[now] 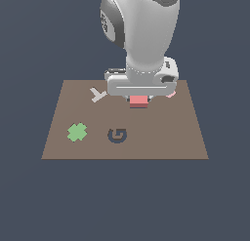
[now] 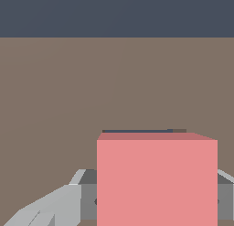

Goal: Insert a designated object into the corresponding slot on a board.

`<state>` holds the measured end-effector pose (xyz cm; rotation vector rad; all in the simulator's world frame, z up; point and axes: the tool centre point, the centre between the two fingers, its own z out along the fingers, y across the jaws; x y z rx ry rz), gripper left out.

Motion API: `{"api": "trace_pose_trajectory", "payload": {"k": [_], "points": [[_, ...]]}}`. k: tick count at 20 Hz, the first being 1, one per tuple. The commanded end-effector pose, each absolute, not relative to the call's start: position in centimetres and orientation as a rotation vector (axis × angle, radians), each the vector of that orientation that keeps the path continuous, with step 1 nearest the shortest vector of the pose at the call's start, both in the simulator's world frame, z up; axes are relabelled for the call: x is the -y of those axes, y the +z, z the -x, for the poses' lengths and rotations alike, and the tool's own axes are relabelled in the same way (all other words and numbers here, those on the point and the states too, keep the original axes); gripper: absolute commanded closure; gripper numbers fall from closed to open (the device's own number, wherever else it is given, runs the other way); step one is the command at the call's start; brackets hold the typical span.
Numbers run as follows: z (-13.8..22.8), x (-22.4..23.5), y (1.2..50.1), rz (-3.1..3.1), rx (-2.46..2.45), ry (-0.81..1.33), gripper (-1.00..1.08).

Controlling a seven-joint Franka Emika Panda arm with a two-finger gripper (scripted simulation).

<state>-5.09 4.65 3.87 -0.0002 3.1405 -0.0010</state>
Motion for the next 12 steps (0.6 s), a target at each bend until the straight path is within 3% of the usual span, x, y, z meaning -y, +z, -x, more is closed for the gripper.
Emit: {"api": "trace_pose_trajectory", "payload": {"k": [1,4,5,12], "points": [[5.08,-4.67,3.42,0.003,-3.140,-0.001,1.08],[5.07,-4.66,3.06,0.005,-3.140,-0.001,1.08],[5.07,-4.66,3.06,0.005,-3.140,-0.001,-0.92],[5.07,-4.66,3.06,0.005,-3.140,-0.001,-0.92]]}}
